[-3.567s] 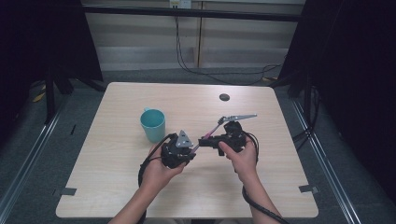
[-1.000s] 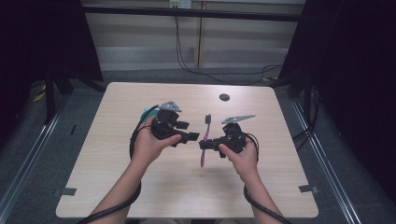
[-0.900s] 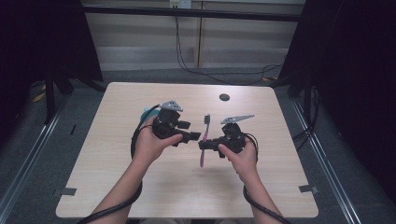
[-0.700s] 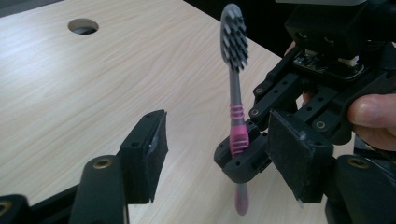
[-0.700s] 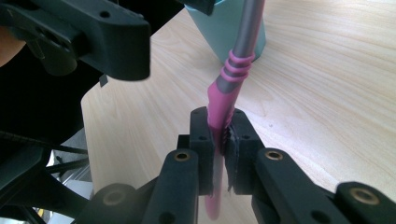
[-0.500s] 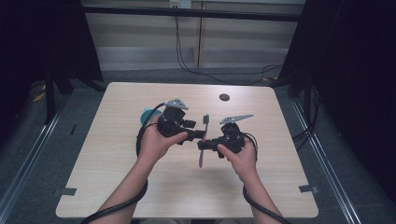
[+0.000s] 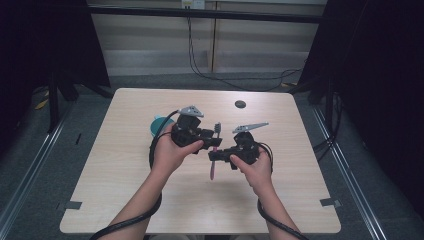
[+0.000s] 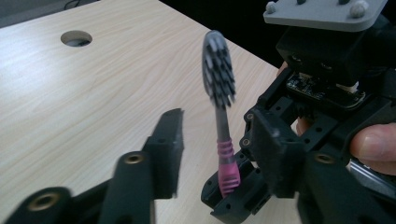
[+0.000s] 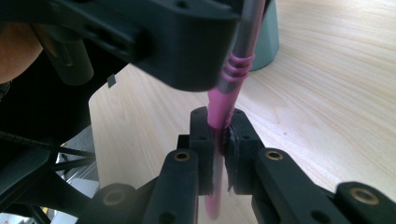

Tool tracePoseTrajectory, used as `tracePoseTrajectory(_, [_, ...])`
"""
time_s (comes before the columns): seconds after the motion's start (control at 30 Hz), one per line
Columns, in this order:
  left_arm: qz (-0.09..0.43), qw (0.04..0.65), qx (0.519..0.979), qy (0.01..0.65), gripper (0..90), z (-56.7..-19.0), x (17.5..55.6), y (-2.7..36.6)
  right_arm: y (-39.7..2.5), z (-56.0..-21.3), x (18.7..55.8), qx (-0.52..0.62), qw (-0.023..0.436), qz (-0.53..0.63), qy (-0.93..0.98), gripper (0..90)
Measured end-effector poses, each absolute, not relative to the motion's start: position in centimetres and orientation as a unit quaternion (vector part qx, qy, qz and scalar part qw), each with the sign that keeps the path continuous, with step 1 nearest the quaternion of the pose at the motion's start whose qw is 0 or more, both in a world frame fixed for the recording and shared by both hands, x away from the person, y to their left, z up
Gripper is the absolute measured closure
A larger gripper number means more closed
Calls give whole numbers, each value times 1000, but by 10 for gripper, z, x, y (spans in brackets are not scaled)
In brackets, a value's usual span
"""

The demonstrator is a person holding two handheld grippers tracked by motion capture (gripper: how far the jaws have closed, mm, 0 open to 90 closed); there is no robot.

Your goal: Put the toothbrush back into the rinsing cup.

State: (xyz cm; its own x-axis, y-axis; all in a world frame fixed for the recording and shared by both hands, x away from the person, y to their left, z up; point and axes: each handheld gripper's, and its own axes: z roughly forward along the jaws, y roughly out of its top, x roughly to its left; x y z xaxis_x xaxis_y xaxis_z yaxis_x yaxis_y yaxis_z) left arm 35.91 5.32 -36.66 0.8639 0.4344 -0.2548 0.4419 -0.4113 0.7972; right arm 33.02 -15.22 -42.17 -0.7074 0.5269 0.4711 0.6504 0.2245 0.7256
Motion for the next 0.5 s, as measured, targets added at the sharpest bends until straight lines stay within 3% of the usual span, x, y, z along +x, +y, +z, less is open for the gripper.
tracePoseTrajectory(0.2, [-3,480,837,264,702,-369,359,54,-149,-422,330,-375,65,-498,-779,833])
tracePoseTrajectory(0.5, [-32,484,828,281,785,-369,359,55,-146,-423,330,-375,63,-498,-780,832])
